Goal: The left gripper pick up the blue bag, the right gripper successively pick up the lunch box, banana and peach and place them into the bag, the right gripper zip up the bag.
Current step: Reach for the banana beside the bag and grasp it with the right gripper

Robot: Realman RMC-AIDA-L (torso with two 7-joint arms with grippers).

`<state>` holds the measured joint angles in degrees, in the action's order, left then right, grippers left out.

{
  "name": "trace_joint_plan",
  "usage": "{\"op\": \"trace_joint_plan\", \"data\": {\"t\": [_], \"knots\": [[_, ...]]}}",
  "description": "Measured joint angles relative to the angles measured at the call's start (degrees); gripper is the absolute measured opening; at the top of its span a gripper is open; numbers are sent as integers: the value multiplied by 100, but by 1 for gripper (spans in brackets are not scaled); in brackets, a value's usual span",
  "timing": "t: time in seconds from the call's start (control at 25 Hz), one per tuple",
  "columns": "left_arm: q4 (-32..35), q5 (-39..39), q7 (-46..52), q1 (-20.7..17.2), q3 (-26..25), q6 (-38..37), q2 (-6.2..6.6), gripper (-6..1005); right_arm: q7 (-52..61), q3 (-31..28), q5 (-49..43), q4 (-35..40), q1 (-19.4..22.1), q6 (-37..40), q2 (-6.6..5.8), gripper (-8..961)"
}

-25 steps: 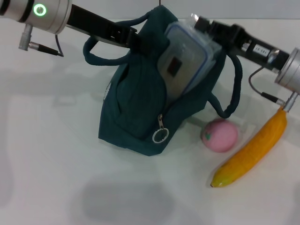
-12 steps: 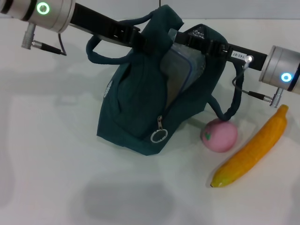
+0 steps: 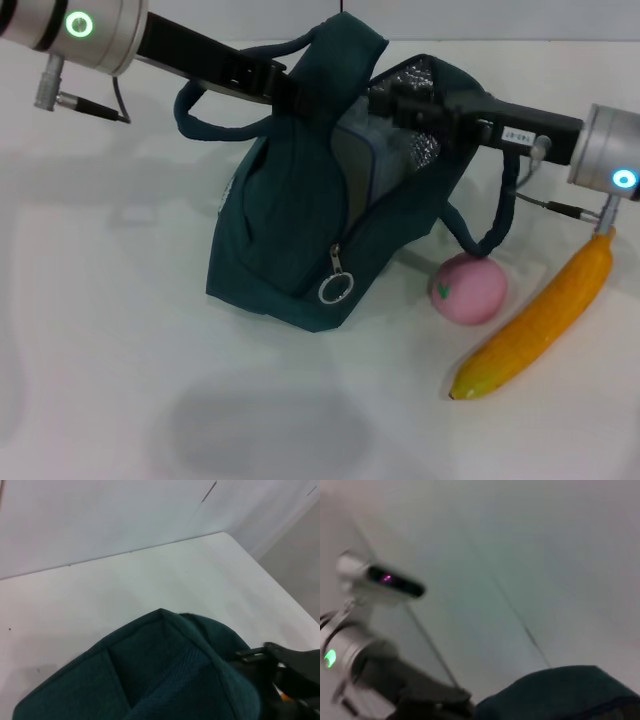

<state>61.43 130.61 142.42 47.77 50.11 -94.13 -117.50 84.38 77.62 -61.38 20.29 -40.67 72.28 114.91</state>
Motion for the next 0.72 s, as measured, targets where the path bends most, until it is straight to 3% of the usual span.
{"op": "trace_joint_plan", "data": {"t": [0.08, 0.2, 0.32, 0.44, 0.72], "knots": [[0, 0, -7, -16, 8, 0, 0, 47, -46, -12, -325, 531, 265, 80, -50, 375], [0, 4, -12, -62, 12, 0, 0, 47, -22, -23, -795, 1566, 695, 197, -112, 598], [0, 18, -13, -101, 13, 0, 0, 47, 584, -27, -1533, 2933, 1183, 212, -188, 709], [0, 26, -13, -103, 12, 0, 1, 47, 1195, -61, -2318, 3980, 1423, 271, -250, 819], [0, 15, -6, -117, -20, 0, -22, 47, 2268, -175, -4390, 5686, 1335, 1204, -170, 817]]}}
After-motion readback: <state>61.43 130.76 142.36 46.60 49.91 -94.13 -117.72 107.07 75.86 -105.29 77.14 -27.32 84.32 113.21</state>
